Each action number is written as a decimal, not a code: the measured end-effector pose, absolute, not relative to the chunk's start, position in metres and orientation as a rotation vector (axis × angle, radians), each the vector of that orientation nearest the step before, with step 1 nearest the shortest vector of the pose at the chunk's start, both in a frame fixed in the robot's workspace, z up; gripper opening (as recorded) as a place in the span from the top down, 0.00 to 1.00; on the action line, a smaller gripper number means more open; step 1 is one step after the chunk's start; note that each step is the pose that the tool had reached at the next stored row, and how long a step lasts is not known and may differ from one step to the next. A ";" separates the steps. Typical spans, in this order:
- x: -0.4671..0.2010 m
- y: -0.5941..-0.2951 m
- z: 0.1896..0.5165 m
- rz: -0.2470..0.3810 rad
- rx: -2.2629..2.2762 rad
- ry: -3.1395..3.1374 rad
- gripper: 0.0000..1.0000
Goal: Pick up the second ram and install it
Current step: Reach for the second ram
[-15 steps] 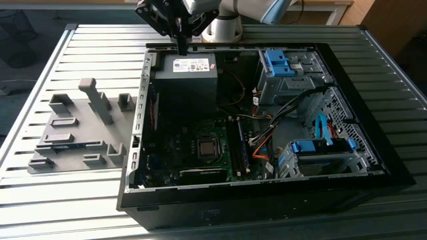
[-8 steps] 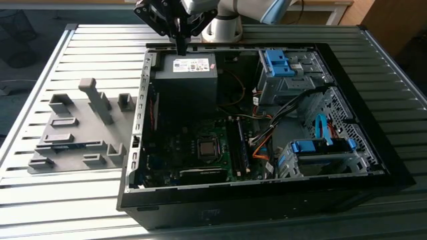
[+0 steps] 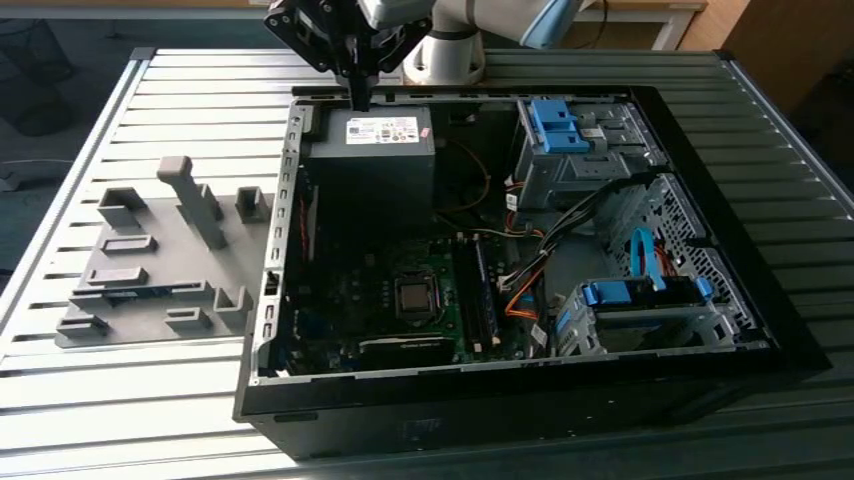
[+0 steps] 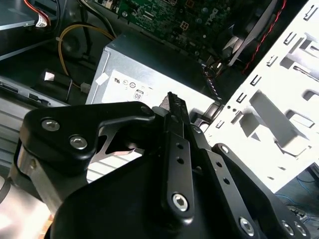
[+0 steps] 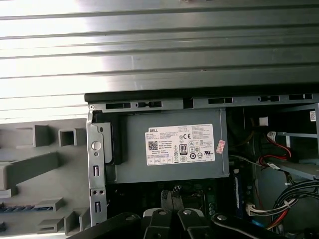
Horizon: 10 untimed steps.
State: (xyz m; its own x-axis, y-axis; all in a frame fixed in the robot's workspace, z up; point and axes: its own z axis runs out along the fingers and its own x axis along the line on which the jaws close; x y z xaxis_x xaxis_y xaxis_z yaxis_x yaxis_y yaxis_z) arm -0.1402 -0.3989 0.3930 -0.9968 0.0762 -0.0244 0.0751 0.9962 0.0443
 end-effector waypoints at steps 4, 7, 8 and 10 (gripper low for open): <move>-0.141 -0.399 0.393 0.068 0.118 3.113 0.89; -0.142 -0.399 0.393 0.068 0.118 3.112 0.89; -0.143 -0.399 0.393 0.068 0.118 3.113 0.89; -0.143 -0.399 0.393 0.068 0.118 3.112 0.89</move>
State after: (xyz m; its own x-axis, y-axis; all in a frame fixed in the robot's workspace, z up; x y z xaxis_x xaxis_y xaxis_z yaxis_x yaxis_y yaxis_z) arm -0.1433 -0.3989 0.3929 -0.9968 0.0762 -0.0245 0.0751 0.9962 0.0443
